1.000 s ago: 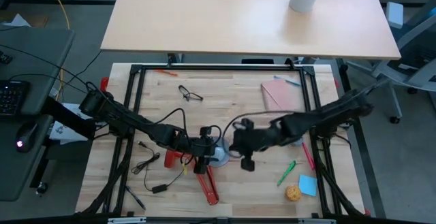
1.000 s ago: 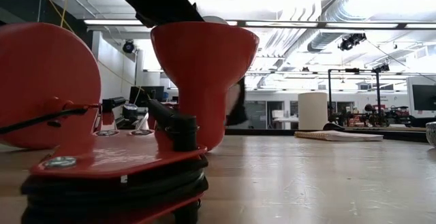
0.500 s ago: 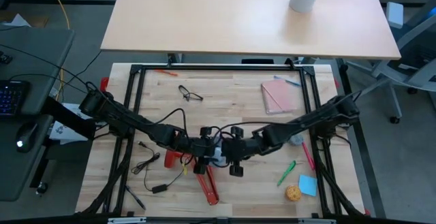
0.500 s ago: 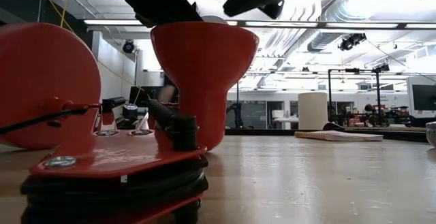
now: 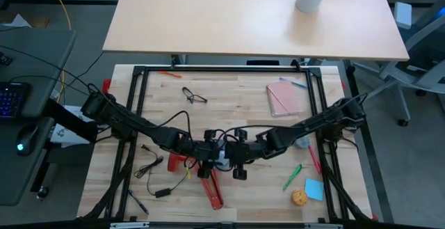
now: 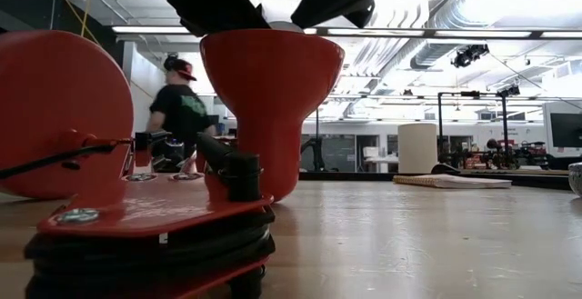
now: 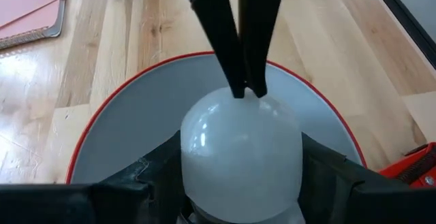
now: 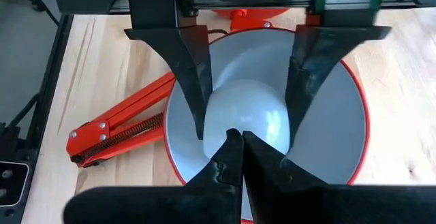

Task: Screw lightbulb
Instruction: Insert the lightbulb into the lamp

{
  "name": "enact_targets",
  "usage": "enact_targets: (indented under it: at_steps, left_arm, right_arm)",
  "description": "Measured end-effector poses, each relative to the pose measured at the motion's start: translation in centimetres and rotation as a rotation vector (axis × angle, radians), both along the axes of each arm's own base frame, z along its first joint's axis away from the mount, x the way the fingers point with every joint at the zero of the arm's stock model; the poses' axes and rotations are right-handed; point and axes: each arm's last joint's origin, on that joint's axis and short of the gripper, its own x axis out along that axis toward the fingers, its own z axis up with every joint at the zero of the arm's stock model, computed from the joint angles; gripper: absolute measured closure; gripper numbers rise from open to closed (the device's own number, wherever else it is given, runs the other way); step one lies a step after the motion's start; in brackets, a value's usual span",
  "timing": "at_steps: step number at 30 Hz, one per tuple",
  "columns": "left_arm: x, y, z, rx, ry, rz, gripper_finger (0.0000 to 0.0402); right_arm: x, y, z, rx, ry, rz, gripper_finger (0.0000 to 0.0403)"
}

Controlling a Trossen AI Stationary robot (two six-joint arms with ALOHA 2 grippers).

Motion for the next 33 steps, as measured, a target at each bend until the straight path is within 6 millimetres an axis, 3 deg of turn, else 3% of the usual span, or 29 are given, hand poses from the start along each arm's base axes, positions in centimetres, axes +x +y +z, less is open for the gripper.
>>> enact_targets:
  at_steps: [8, 17, 27, 33]
  left_arm:
    - [0.7, -0.2, 1.8, -0.019, 0.004, -0.013, 0.0123]
    - [0.3, -0.1, 4.6, 0.084, 0.106, -0.068, 0.0112]
    - [-4.6, 1.7, 8.7, 0.117, 0.157, 0.026, 0.0113]
    - [-7.2, 1.7, 6.8, 0.080, 0.177, 0.133, 0.0115]
  right_arm:
    - [0.1, -0.1, 0.0, -0.001, -0.008, -0.001, 0.0403]
    - [0.4, -0.7, 0.2, 0.003, -0.030, -0.022, 0.0403]
    - [0.5, -0.9, 0.5, -0.006, -0.049, 0.001, 0.0403]
    - [-0.3, -1.1, 2.1, 0.000, -0.078, 0.015, 0.0403]
